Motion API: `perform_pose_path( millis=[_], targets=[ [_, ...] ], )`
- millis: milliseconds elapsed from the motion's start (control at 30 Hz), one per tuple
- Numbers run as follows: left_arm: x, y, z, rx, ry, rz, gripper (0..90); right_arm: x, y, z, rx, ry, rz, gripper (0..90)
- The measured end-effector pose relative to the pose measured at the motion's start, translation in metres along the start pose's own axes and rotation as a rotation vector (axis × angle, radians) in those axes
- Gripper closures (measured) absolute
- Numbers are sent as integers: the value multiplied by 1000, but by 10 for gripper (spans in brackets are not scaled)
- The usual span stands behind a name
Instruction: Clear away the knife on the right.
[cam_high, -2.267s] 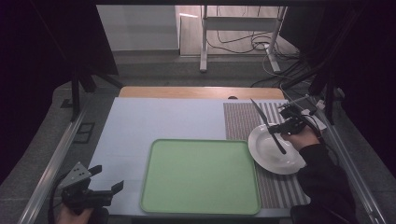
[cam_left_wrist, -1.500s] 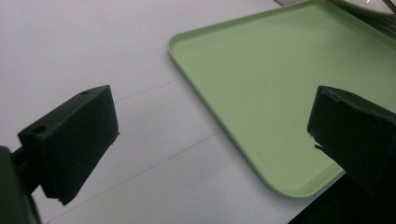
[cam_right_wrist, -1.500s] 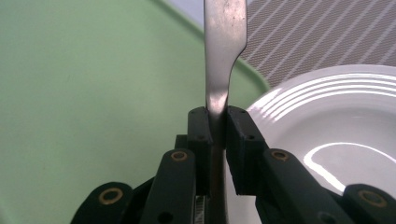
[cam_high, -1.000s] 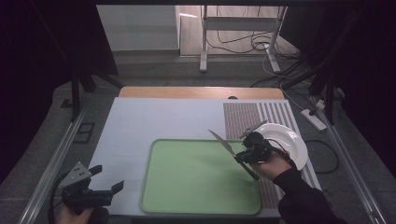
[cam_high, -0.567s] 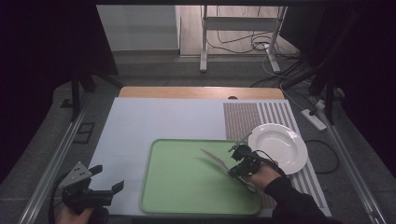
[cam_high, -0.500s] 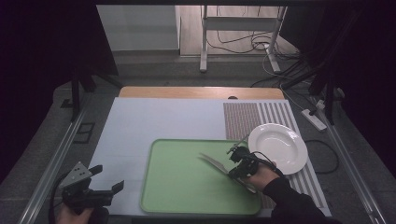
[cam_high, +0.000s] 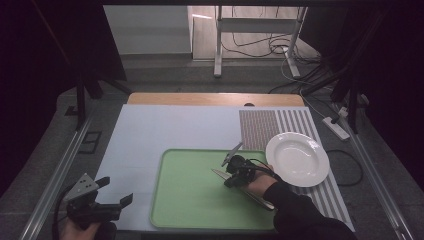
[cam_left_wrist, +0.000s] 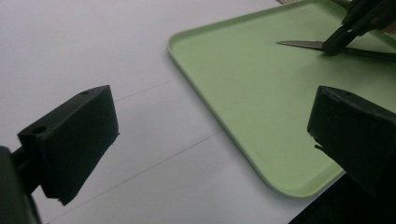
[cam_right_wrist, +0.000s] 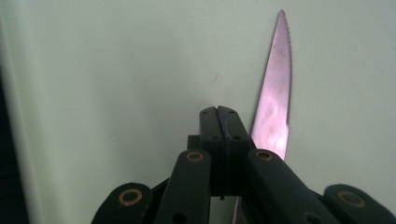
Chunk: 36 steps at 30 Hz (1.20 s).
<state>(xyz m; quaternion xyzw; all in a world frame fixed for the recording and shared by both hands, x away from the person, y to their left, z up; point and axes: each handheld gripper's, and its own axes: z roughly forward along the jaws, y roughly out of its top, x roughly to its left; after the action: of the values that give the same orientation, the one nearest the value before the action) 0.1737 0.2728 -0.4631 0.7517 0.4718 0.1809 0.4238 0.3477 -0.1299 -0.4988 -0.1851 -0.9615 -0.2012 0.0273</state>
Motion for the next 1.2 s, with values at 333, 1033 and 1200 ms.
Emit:
perform_pose_path(
  millis=[333, 1033, 1200],
  targets=[
    [-1, 0, -1, 1, 3, 3, 17, -22, -12, -9, 9, -134, 87, 900],
    [0, 1, 1, 5, 1, 2, 17, -49, -73, -43, 3, -163, 234, 900],
    [-1, 1, 1, 6, 1, 4, 17, -49, -78, -44, -17, -154, 251, 900]
  ],
)
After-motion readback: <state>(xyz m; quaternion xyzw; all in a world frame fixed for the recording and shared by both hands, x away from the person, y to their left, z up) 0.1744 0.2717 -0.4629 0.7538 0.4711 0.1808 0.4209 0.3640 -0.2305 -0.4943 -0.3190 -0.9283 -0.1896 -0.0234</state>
